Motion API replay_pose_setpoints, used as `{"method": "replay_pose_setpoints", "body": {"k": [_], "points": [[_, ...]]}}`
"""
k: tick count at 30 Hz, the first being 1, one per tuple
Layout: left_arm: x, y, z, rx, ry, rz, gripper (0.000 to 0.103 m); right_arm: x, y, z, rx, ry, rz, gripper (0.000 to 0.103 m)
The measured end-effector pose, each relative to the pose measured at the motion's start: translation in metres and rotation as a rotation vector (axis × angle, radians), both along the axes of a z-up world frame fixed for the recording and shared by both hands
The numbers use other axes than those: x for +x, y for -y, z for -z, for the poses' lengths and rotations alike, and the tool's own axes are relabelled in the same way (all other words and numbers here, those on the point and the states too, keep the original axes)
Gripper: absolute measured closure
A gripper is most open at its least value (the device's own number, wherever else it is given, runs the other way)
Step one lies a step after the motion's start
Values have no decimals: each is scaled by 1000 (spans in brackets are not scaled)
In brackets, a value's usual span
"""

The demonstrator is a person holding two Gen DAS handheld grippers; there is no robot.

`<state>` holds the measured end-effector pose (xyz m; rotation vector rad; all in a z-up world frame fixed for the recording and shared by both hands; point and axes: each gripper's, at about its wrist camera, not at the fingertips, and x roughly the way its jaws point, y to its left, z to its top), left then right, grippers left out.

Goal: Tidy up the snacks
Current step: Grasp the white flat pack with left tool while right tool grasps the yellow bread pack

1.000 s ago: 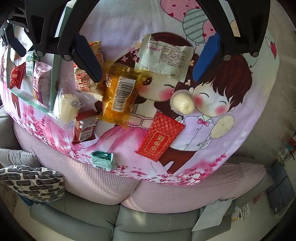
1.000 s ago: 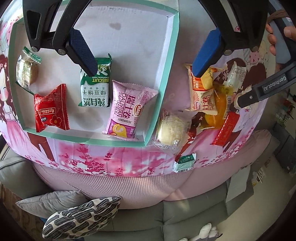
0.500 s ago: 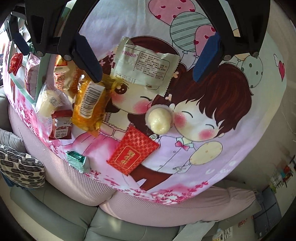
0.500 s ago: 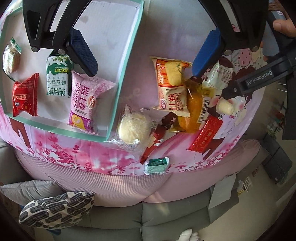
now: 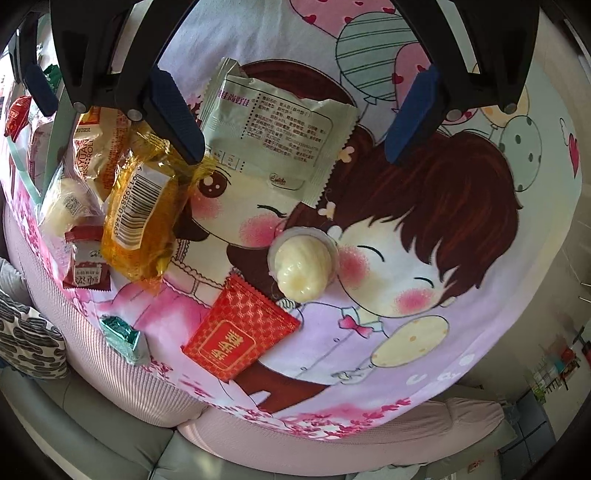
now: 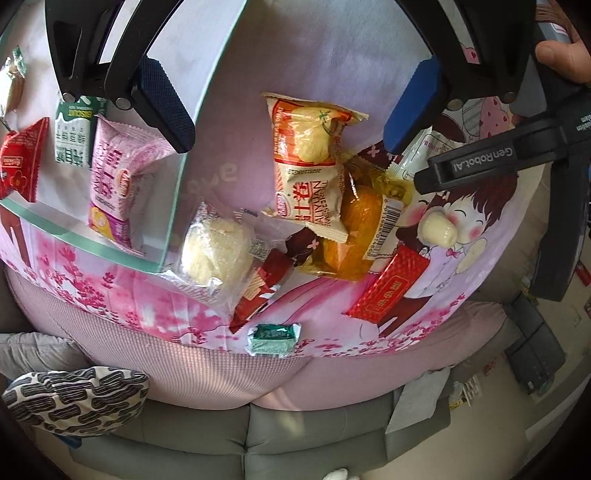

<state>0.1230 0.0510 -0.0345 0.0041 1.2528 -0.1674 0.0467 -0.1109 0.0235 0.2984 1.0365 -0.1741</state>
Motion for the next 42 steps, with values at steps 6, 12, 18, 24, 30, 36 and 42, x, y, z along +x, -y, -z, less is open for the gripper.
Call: {"method": "replay_pose_setpoints", "body": {"k": [6,12,18,24,30,36,42], "points": [[2,9,11,-3,-37,34,5,4,-7,10,-9,-20,-35,0],[4,14,16,7,-35,44,1,5,-7,15,-11,-18,-46,0],[8,23,23,21,-40,48,0,7,-9,16,-13,-16,-54,16],[8,23,26,37,-39,33,1,6,-3,18,29,-16,-28,32],[0,25,24,39,-35,46,1,6,-1,21,42,-33,-16,36],[-2,29,20,34,-23,64,14,6,0,22,42,-35,-11,39],[-3,28,14,0,-16,49,32,5,1,21,52,-32,0,41]]}}
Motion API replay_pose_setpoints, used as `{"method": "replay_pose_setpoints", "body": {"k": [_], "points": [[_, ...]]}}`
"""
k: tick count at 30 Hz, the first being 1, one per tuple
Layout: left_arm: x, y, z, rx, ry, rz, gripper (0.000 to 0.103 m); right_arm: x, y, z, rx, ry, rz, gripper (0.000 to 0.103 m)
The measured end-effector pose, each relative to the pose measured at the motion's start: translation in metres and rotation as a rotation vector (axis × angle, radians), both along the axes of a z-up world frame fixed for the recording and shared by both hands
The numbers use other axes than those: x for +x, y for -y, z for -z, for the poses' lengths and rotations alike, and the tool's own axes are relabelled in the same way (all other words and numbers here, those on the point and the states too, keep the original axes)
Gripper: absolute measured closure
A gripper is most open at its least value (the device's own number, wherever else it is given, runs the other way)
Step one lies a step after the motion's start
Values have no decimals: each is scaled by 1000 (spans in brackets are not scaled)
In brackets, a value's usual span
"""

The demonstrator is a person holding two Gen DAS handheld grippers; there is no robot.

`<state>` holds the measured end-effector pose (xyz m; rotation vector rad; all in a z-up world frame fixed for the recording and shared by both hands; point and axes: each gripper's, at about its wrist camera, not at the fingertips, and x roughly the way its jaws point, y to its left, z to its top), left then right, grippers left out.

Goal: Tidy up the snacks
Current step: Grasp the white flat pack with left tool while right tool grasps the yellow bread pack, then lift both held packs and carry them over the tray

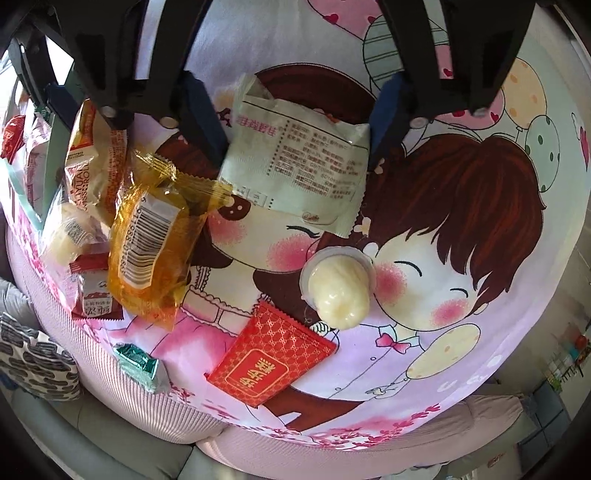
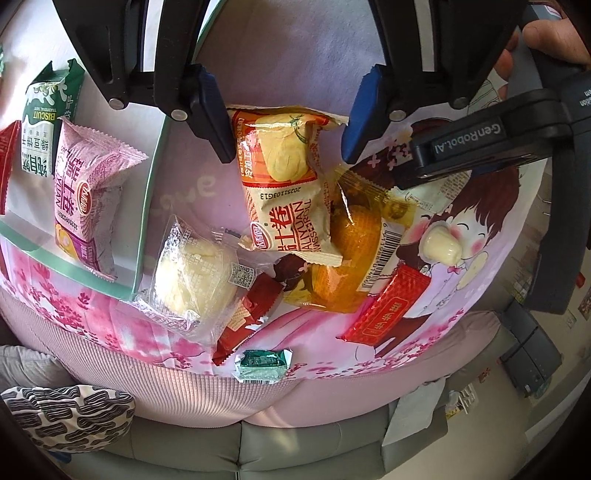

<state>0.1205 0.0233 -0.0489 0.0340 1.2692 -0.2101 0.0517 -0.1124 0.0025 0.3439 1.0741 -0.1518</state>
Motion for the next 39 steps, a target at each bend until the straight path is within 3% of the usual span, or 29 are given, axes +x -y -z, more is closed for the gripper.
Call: {"method": "replay_pose_setpoints", "body": {"k": [13,14,15,29,39], "points": [[-4,-13,-8,-97,-5,-46,40,-4,2,-6,11,14,15,50],[-3,-13,-10,-102,-3,-50,40,-5,3,-8,13,19,17,54],[-2,-21,-14,-107,0,-51,40,-5,4,-9,17,26,18,69],[-6,-25,-22,-134,20,-88,40,-7,3,-11,21,33,13,69],[-9,-33,-43,-186,69,-97,40,-21,7,-37,36,102,31,70]]}}
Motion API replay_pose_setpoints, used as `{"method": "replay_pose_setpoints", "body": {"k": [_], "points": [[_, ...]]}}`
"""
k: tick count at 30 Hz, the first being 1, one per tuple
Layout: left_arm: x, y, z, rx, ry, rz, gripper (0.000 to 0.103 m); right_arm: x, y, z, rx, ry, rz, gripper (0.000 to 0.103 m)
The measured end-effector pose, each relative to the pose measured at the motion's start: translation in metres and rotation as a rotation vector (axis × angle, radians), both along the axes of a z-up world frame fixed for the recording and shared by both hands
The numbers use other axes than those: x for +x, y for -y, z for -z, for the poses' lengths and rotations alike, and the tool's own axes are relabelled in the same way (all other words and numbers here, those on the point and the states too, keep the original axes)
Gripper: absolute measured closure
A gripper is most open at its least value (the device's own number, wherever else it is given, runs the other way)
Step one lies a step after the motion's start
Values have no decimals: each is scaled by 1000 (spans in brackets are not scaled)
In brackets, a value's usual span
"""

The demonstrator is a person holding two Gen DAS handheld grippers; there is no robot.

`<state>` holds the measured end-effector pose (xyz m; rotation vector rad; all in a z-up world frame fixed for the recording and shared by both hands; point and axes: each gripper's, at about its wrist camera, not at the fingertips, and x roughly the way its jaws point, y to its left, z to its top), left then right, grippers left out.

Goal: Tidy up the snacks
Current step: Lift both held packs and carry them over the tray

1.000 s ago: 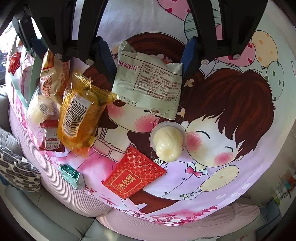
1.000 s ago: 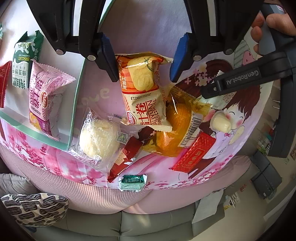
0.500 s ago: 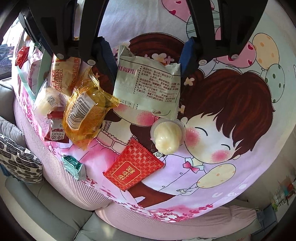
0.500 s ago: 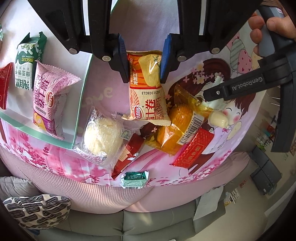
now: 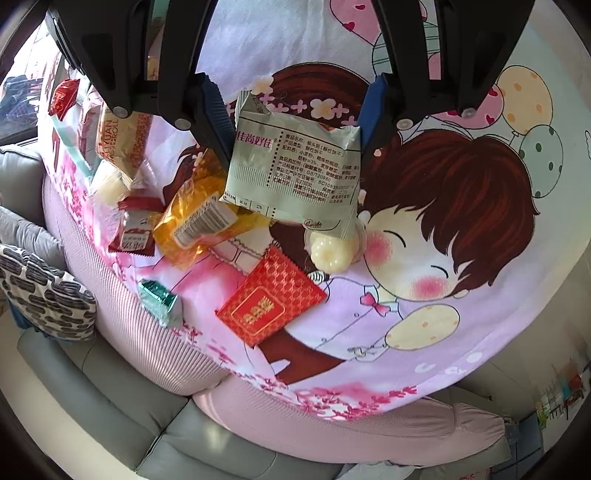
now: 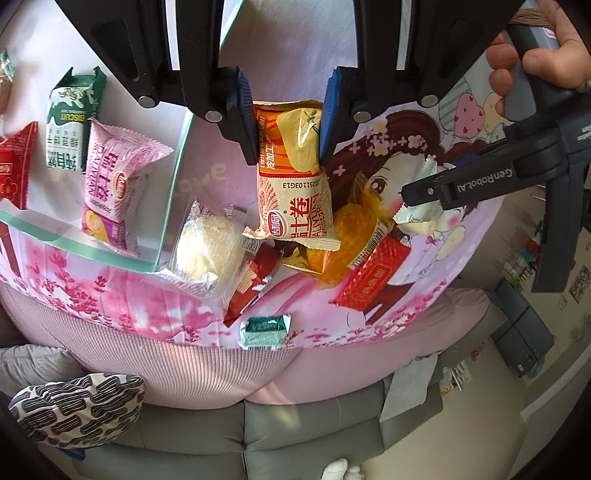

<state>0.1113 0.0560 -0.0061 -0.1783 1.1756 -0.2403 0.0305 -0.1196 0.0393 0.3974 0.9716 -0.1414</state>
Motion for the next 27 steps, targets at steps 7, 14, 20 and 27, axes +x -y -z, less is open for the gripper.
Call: {"method": "replay_pose_setpoints", "body": {"k": [7,14,20,27], "points": [[-1,0,-9,-9,25,-5,40,-10,4,-12,5,14,23,70],[-4,9,-19,-10,60,9,40,-19,12,-16,6,13,50,70],[-8,18,-25,-1,84,26,40,-29,28,-20,13,15,104,70],[-17,36,-32,15,112,73,40,-43,51,-24,16,6,185,70]]}}
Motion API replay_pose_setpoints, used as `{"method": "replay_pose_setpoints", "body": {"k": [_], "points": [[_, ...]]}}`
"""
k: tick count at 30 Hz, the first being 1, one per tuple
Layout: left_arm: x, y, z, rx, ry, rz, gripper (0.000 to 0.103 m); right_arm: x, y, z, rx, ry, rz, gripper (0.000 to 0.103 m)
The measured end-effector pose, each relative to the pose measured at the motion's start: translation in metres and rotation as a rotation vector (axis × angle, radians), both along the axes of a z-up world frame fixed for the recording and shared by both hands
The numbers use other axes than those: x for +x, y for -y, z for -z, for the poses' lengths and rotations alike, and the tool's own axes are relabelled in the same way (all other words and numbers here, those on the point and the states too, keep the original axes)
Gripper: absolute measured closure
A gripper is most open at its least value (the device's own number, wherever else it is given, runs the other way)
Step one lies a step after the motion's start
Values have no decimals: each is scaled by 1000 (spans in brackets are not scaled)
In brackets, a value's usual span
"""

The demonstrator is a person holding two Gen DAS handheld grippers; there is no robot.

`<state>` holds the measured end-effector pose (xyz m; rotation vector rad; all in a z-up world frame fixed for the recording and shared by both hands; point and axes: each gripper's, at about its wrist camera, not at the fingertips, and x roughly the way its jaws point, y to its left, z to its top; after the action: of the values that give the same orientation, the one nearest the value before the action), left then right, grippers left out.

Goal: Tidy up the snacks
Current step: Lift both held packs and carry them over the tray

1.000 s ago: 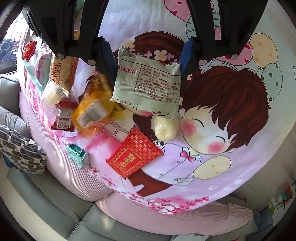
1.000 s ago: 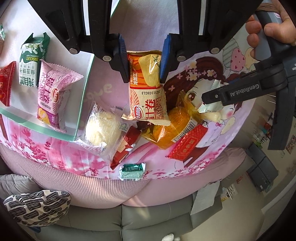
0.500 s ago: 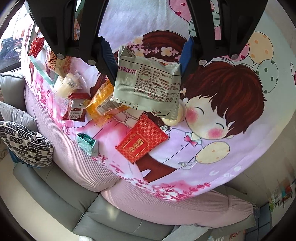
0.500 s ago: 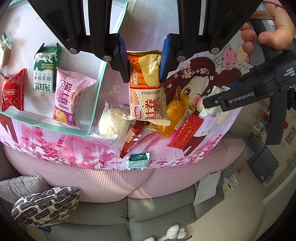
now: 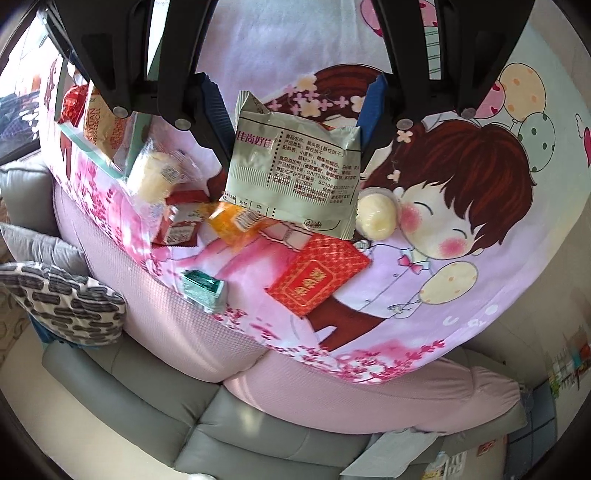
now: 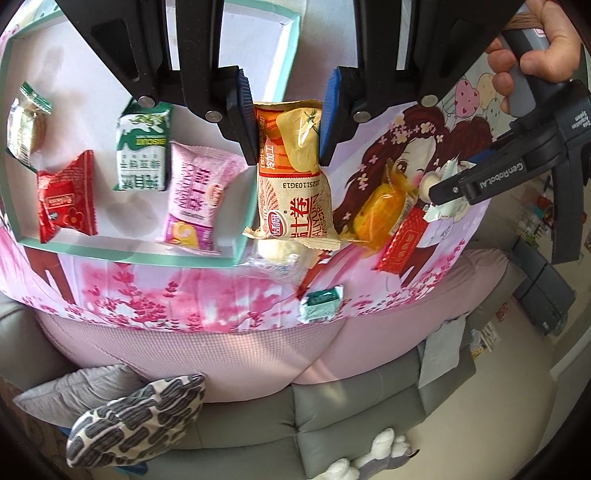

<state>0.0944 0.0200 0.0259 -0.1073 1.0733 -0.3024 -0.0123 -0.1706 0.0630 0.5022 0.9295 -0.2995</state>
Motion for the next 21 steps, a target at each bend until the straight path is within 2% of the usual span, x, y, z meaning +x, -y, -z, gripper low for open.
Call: {"method": "replay_pose_setpoints", "body": {"k": [9,21], "points": [[-23,38,-9,18,34,121,40,-27,40,-4,-9,-23,140,70],[-74,109,-14,56,74,374,40,-85,102,-14,-51,-53,401,70]]}}
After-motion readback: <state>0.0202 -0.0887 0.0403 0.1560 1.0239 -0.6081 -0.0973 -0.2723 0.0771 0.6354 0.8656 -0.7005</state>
